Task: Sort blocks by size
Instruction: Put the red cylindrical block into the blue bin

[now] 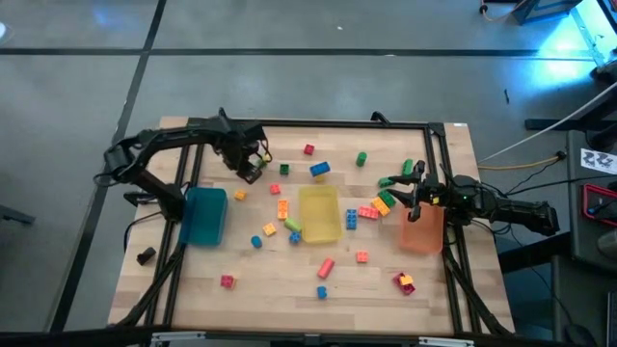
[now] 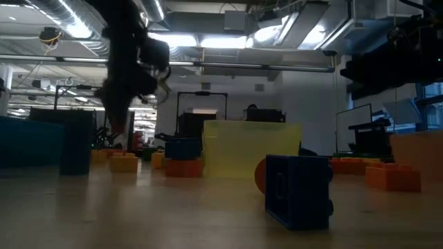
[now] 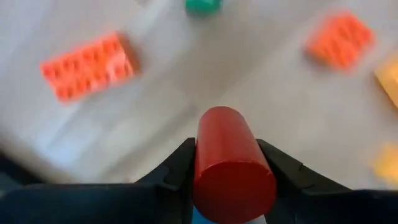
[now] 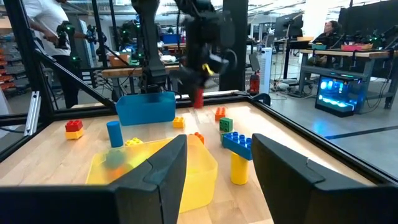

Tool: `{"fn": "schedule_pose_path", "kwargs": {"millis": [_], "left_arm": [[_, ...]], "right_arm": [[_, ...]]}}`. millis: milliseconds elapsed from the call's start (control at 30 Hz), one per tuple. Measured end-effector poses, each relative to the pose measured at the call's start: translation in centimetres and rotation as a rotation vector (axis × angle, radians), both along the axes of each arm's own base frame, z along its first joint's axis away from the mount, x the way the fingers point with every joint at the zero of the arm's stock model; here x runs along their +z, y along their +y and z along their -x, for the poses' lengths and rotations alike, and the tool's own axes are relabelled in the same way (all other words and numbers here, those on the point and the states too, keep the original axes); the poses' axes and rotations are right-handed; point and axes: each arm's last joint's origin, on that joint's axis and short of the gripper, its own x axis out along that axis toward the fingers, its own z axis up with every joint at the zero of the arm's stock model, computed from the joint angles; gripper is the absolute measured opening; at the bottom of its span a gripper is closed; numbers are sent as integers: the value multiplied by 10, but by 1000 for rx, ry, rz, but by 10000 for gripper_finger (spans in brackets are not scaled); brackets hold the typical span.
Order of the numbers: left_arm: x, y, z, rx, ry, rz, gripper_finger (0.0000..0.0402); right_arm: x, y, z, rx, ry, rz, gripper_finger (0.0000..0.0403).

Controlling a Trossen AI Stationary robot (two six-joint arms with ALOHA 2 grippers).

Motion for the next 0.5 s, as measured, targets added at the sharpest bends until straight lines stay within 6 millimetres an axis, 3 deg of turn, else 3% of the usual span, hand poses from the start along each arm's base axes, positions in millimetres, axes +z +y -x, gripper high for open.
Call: {"fn": "schedule_pose_path", "kwargs": {"millis": [233, 367, 500], "left_arm": [[38, -40, 30, 15, 170, 155, 114], [42, -61, 38, 87, 216, 165, 114], [34, -75, 38, 78, 226, 152, 128]], "right_arm": [[0, 0, 0, 0, -4, 0, 182], [0, 0, 0, 0, 1, 0, 182], [-1, 0, 0, 0, 8, -1, 182]]}}
